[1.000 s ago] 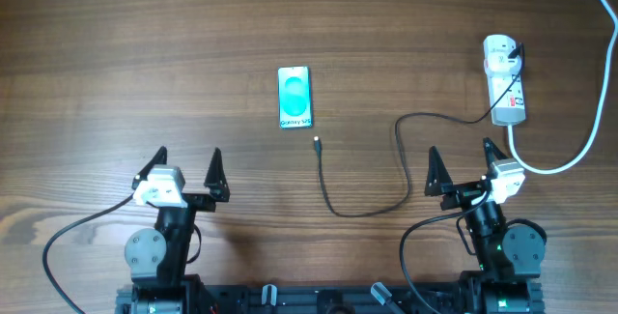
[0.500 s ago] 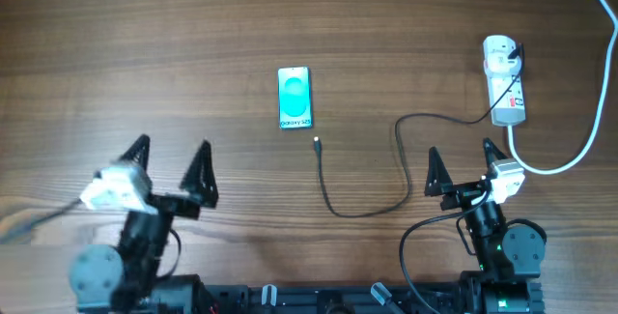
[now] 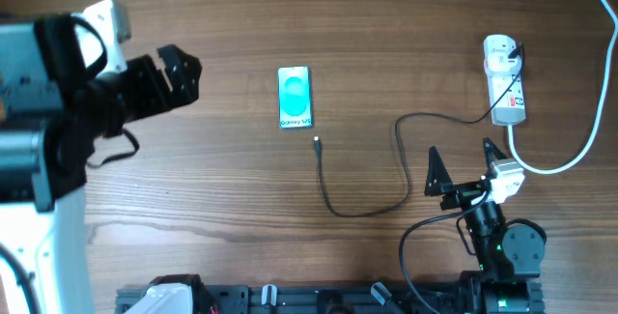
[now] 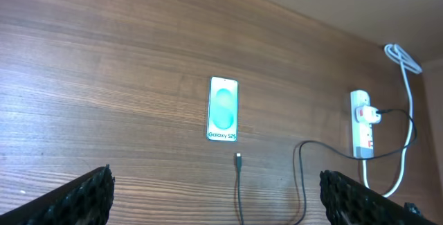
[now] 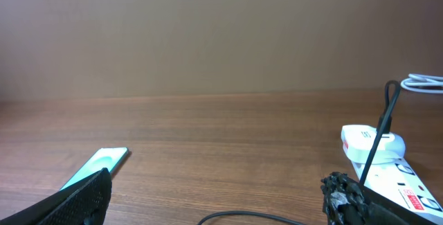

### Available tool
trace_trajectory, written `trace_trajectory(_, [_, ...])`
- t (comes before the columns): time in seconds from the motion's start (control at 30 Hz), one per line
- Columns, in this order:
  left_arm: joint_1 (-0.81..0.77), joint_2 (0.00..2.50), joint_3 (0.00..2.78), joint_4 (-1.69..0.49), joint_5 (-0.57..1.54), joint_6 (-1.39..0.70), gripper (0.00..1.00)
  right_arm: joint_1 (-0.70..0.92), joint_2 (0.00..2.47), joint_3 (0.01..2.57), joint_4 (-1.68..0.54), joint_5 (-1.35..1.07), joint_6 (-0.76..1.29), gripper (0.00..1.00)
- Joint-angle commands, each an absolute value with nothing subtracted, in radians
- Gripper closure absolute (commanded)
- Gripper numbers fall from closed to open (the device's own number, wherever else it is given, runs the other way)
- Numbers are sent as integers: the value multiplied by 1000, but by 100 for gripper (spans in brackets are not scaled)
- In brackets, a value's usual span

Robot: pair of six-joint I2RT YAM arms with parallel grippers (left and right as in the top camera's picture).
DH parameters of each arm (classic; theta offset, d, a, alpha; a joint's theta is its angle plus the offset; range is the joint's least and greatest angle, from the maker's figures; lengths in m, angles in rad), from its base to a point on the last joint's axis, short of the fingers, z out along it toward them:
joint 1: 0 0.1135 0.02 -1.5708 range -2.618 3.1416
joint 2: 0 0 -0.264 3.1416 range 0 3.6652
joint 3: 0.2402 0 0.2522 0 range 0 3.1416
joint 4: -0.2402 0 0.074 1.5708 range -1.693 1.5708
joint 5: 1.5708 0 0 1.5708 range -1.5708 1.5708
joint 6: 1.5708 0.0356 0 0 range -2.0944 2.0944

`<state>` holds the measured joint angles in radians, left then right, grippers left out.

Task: Plug charger to phone and switch on socket
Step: 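Move the left gripper over the Galaxy phone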

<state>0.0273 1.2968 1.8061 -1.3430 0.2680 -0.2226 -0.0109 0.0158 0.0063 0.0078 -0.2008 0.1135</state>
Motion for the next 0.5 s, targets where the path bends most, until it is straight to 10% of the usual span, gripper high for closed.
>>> trace_trajectory(0.0, [-18,1378,1850,-1391,280,-218,0,-7,10,5,14,-192,105,0])
trace_trajectory(0.47, [-38,1524,1849,-1477,296,-279,0,-7,10,5,14,-192,105,0])
